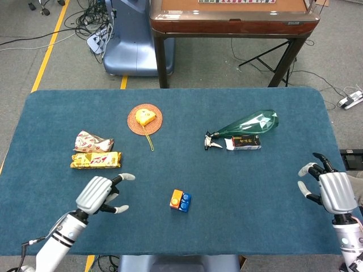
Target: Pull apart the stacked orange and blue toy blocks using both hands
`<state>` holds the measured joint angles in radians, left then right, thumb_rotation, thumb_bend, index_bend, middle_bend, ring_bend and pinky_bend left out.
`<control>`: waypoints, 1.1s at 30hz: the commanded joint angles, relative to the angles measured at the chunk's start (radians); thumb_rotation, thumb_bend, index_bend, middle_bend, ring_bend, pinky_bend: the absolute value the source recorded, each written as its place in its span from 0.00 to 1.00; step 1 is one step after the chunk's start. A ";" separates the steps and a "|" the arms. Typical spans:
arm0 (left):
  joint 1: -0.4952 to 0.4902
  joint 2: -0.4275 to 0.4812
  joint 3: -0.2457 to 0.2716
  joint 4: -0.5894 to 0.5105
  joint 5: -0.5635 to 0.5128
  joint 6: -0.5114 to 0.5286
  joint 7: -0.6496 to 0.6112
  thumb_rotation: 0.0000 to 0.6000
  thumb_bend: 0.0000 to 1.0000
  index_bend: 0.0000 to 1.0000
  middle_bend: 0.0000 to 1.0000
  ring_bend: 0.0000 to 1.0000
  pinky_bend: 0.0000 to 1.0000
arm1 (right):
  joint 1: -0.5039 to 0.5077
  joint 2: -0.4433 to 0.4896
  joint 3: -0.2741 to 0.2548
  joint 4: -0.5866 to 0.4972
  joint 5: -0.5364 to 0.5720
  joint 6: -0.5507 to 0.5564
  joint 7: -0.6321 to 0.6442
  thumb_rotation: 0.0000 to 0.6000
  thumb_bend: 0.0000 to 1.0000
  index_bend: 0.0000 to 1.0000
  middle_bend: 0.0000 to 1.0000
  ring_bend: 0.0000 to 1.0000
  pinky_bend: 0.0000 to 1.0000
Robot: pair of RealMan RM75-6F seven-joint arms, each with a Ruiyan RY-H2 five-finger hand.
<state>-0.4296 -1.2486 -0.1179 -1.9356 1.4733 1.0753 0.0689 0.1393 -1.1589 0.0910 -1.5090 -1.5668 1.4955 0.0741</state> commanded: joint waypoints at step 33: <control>-0.340 -0.307 -0.055 0.037 -0.415 -0.143 0.433 1.00 0.13 0.43 1.00 0.97 1.00 | 0.018 -0.020 -0.006 0.104 0.032 -0.039 0.099 1.00 0.30 0.51 0.47 0.56 0.62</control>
<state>-0.7564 -1.5471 -0.1723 -1.9022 1.0793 0.9228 0.4842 0.1572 -1.1784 0.0856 -1.4058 -1.5356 1.4568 0.1722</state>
